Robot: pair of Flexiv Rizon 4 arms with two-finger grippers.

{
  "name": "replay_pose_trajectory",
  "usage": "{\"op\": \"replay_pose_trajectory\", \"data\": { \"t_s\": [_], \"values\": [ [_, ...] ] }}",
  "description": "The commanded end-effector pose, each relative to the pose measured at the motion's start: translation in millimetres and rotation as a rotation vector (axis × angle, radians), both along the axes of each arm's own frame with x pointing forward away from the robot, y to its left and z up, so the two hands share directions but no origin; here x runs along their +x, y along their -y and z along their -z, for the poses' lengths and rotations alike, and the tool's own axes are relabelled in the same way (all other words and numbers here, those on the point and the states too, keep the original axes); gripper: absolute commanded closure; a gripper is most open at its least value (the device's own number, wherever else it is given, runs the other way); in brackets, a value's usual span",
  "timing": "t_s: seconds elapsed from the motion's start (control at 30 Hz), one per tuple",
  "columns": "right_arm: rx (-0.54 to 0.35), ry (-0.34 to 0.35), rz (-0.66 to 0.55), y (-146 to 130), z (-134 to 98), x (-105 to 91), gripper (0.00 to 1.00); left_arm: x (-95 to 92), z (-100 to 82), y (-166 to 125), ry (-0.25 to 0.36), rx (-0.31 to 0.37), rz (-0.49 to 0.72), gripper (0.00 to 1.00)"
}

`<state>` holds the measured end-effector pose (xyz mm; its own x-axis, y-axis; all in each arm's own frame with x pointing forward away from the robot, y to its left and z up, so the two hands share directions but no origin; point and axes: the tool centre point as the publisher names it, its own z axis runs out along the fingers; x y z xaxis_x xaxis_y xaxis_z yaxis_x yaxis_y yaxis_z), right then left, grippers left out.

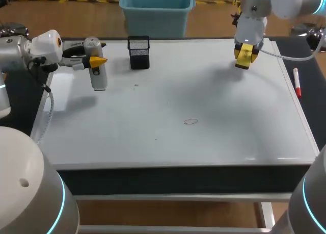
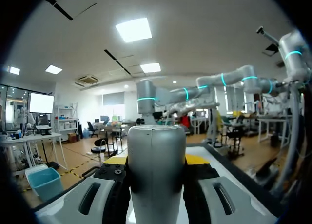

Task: Pick up the inspection probe, press it on each red-marked spot on the whiteboard one by one, put down the probe, pick up the eraser, and wipe off all the red marks.

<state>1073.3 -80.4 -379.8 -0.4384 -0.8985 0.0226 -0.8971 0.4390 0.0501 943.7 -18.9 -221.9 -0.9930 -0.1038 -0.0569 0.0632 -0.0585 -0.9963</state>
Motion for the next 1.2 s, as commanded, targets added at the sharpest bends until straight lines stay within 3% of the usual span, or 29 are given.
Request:
{"op": "replay_pose_trajectory", "data": {
  "t_s": [0.03,0.37,0.6,0.9,1.03,1.2],
  "values": [
    [-0.003,-0.002,-0.002,1,-1,1.1,1.00,-21.5,-4.6,19,0.017,0.019,0.013,1.00],
    [-0.003,-0.002,-0.002,1,-1,1.1,1.00,-92.7,-5.8,110,0.007,0.007,0.122,1.00],
    [-0.003,-0.002,-0.002,1,-1,1.1,1.00,-127.2,-6.0,177,0.004,-0.002,0.215,1.00],
    [-0.003,-0.002,-0.002,1,-1,1.1,1.00,-142.4,6.1,251,-0.010,0.000,0.326,1.00],
    [-0.003,-0.002,-0.002,1,-1,1.1,1.00,-145.0,14.1,272,-0.019,0.013,0.349,1.00],
    [-0.003,-0.002,-0.002,1,-1,1.1,1.00,-143.7,21.1,288,-0.017,-0.018,0.382,1.00]
  ]
}}
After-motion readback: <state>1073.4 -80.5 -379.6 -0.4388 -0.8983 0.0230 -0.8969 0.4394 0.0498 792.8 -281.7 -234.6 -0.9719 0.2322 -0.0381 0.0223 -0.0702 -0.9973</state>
